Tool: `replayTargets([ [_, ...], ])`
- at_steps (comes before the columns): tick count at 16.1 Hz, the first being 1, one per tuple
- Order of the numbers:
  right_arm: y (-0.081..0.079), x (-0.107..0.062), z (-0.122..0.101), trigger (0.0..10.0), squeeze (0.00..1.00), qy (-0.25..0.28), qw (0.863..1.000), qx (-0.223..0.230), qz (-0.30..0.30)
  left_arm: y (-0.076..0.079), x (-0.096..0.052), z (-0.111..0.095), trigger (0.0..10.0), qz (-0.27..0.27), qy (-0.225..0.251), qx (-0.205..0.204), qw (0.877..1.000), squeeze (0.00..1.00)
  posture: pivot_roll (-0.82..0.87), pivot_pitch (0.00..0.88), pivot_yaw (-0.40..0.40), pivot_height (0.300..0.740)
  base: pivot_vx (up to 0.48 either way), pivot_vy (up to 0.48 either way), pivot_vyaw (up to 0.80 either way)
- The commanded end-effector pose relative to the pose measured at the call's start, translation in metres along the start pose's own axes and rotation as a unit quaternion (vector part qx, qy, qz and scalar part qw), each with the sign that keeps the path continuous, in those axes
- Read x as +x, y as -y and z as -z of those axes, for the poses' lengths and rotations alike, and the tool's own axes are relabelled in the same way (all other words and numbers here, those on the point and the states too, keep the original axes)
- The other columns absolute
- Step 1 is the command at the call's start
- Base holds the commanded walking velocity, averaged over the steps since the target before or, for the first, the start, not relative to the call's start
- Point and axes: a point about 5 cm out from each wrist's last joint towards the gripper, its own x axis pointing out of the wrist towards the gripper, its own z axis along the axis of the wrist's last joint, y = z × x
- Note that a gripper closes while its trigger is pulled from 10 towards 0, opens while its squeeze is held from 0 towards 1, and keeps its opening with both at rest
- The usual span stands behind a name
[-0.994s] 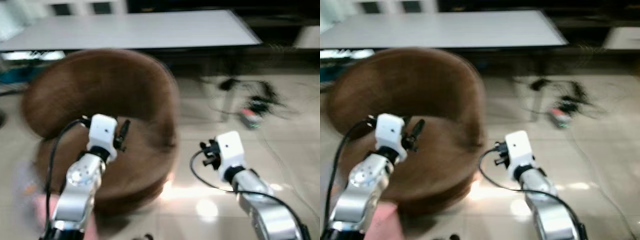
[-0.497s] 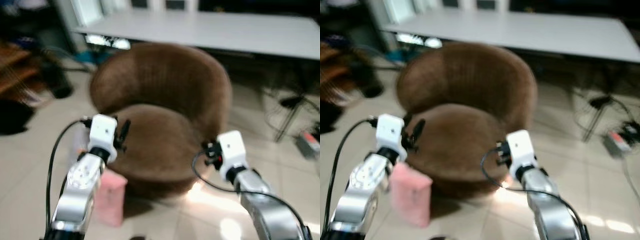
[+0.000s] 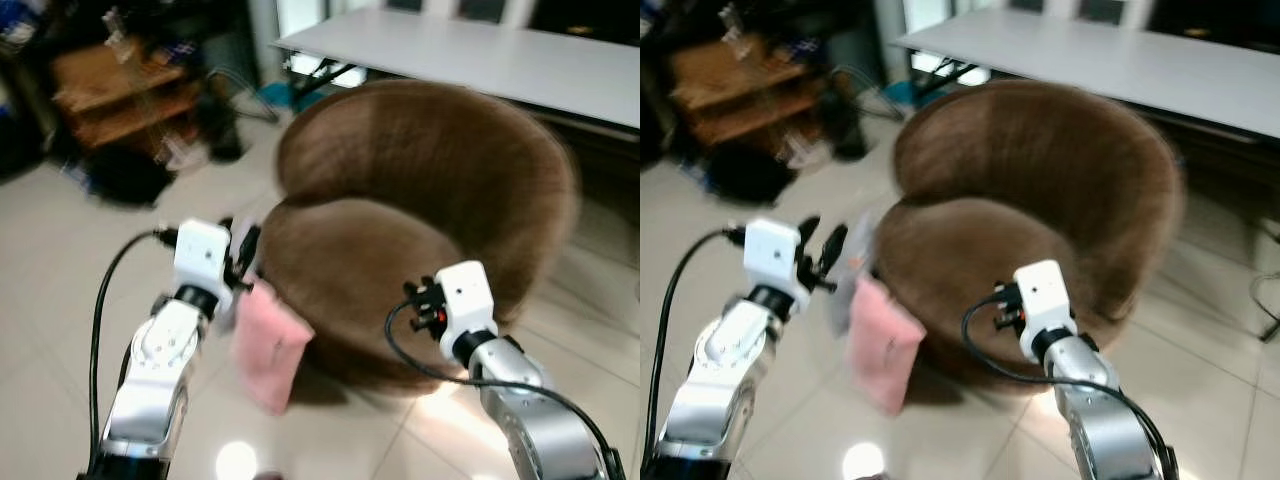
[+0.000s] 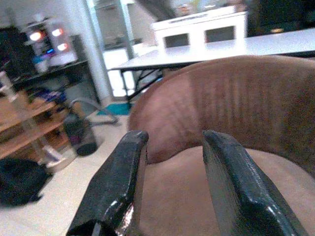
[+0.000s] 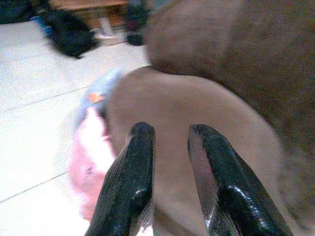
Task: Move the pillow to the sofa from floor
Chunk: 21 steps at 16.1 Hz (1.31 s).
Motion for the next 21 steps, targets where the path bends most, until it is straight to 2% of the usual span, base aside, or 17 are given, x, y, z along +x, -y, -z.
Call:
replayTargets([
  [1, -0.0016, 0.0003, -0.0048, 10.0, 0.0, 0.013, 1.0, -0.002, -0.007, -0.0003, 0.0001, -0.0022, 10.0, 0.002, 0.005, -0.004, 1.0, 0.0, 0.0, 0.02, 0.031, 0.74, 0.0, 0.0, 0.8],
  [7, -0.0041, 0.0005, -0.0049, 10.0, 0.0, 0.02, 1.0, -0.011, -0.01, 0.0005, -0.0024, -0.0003, 10.0, 0.012, 0.01, -0.014, 1.0, 0.0, 0.0, 0.0, 0.027, 0.74, 0.359, 0.0, 0.8],
  [11, -0.0019, 0.0012, -0.0016, 10.0, 0.0, 0.014, 1.0, 0.005, 0.011, 0.001, -0.003, 0.0008, 10.0, 0.015, 0.009, -0.014, 1.0, 0.0, 0.0, 0.0, 0.024, 0.74, 0.394, 0.0, 0.0],
  [21, -0.0045, 0.0013, -0.0002, 10.0, 0.0, 0.016, 1.0, 0.006, 0.001, 0.0037, -0.004, 0.0018, 10.0, 0.019, 0.009, -0.015, 1.0, 0.0, 0.0, 0.0, 0.019, 0.74, 0.395, 0.0, 0.0],
])
